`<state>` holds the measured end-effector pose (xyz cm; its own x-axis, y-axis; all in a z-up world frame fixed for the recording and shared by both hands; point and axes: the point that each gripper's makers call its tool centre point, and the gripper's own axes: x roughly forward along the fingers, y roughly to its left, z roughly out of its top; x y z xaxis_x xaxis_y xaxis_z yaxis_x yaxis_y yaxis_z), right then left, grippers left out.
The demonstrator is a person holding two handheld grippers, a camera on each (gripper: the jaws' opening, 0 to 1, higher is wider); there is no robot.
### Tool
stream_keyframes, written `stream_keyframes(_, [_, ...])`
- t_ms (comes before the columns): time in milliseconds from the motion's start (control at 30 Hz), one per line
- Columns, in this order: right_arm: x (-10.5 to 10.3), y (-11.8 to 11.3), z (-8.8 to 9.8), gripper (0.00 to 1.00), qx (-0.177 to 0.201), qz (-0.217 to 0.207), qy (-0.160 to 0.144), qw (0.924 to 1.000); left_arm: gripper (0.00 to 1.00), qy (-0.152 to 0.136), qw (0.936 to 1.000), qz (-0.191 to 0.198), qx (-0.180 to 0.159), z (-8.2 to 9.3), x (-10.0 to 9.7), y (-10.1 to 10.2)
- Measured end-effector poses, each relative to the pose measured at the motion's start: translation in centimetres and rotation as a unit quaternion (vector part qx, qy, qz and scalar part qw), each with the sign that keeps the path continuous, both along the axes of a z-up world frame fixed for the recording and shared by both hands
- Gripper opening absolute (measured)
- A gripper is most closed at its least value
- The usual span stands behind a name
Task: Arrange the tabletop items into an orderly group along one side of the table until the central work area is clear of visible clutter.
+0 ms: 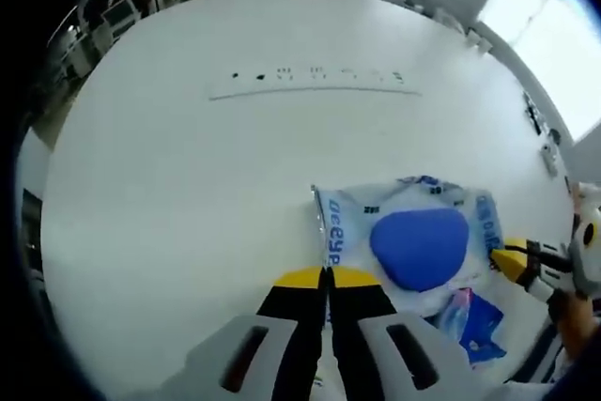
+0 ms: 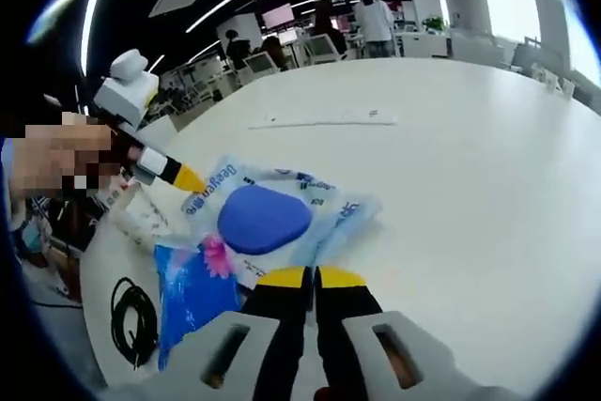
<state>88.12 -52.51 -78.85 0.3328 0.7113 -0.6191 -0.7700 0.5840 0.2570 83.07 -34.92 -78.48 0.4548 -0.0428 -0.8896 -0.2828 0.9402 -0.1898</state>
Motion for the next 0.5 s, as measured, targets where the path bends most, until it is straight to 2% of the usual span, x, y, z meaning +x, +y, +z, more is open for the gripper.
stream_keyframes(133, [0.5,-0.2,0.8,0.00,0.003,-0.003,-0.011,0.9999,0.00,-0.018,0.9998,-0.008,0.005,1.0,0.7,0.1])
stream_keyframes(267, [1.2,-0.3,1.7,0.00,0.012,-0.010,-0.017,0.9997,0.00,-0.037,0.9991,-0.013,0.014,3.1,1.4,-0.1])
stream_keyframes(333, [1.6,-0.4,2.3,0.00,0.014,-0.012,-0.023,0.9995,0.00,-0.047,0.9986,-0.016,0.018,3.1,1.9,0.0])
stream_keyframes(500, [2.1,-0.5,3.5,0.00,0.017,-0.017,-0.030,0.9993,0.00,-0.061,0.9974,-0.029,0.028,4.5,2.8,0.2])
